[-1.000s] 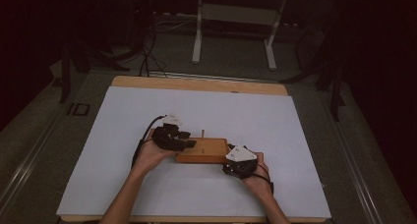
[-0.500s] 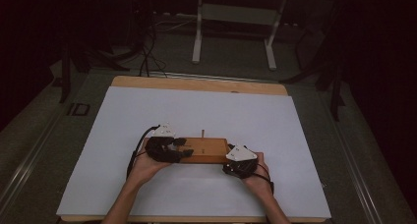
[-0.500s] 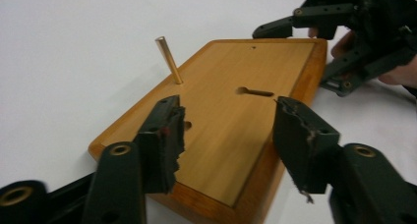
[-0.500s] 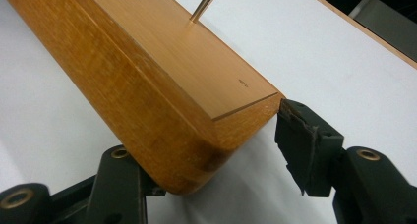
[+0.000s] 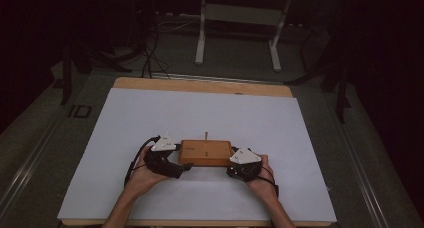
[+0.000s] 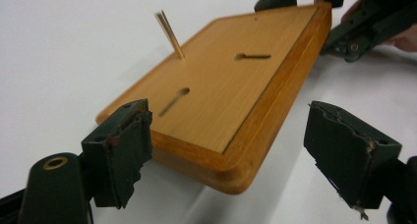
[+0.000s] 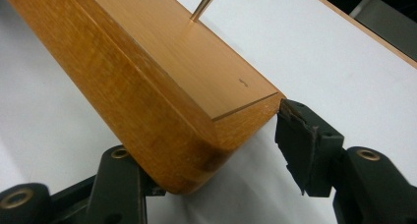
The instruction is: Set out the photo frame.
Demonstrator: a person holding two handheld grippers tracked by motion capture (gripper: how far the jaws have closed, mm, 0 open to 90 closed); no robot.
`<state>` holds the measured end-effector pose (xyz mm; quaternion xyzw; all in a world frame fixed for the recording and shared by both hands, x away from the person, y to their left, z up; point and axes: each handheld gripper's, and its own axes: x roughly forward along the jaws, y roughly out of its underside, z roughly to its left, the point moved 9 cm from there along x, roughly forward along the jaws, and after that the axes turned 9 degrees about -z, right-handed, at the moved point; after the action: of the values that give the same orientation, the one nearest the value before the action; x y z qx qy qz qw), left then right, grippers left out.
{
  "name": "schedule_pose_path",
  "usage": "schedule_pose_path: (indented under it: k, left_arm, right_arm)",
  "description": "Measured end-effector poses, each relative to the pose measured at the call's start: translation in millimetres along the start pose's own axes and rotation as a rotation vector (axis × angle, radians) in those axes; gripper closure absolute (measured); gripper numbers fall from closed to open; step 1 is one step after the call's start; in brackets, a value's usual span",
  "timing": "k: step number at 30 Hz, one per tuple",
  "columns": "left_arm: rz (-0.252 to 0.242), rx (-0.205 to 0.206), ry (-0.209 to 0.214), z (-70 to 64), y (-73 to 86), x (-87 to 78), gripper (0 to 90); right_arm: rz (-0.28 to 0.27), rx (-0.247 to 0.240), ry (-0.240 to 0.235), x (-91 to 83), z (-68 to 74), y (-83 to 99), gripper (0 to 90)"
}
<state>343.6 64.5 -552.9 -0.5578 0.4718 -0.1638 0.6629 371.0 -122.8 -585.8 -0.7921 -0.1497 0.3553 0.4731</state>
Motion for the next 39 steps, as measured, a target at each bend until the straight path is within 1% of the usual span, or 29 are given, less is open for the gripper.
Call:
schedule_pose_path:
  k: [1,2,4,6,8,11,16,18,21,23,27,29,34,39]
  left_arm:
    - [0.000,0.000,0.000,0.0,0.0,0.0,17.0]
    - [0.015,0.007,-0.018,1.8,3.2,1.4,15.9]
    - [0.008,0.007,-0.029,3.2,4.2,1.7,15.3]
    - [0.017,0.016,-0.035,4.2,6.5,2.0,15.3]
    - [0.039,0.031,-0.053,6.0,11.1,3.2,16.3]
    - [0.069,0.050,-0.064,7.5,17.2,5.1,16.5]
    - [0.093,0.091,-0.098,8.9,21.0,8.4,17.0]
    - [0.098,0.084,-0.093,10.0,22.8,10.7,17.2]
    - [0.086,0.073,-0.084,12.3,23.0,13.1,17.3]
    - [0.077,0.073,-0.092,14.8,23.0,15.0,17.3]
    - [0.061,0.097,-0.106,15.4,21.0,18.5,17.2]
    - [0.055,0.116,-0.115,15.1,19.0,19.5,16.8]
    - [0.031,0.126,-0.117,15.7,15.9,19.8,17.6]
    - [0.017,0.139,-0.133,16.7,13.9,19.8,20.0]
  right_arm:
    - [0.000,0.000,0.000,0.0,0.0,0.0,43.4]
    - [0.002,0.001,-0.002,-0.1,0.1,0.2,43.4]
    - [0.001,0.002,-0.003,0.0,-0.1,0.3,43.3]
    - [0.002,0.003,-0.003,0.0,-0.2,0.3,43.3]
    - [0.001,0.003,-0.003,0.0,-0.3,0.3,43.4]
    - [0.001,0.002,-0.003,0.0,-0.1,0.3,43.3]
    - [0.001,0.001,-0.004,0.0,-0.3,0.3,43.3]
    - [0.001,0.001,-0.004,0.0,-0.4,0.2,43.3]
    - [0.000,-0.001,-0.004,-0.1,-0.1,0.0,43.1]
    - [-0.001,-0.006,-0.008,-0.3,0.4,-0.4,42.8]
    - [-0.009,-0.007,-0.012,-0.5,0.8,-2.0,42.9]
    - [-0.013,-0.006,-0.015,-0.6,0.7,-2.5,43.3]
    - [-0.026,-0.003,-0.026,-1.2,0.9,-4.8,43.6]
    - [-0.038,0.004,-0.036,-0.9,0.2,-6.8,43.6]
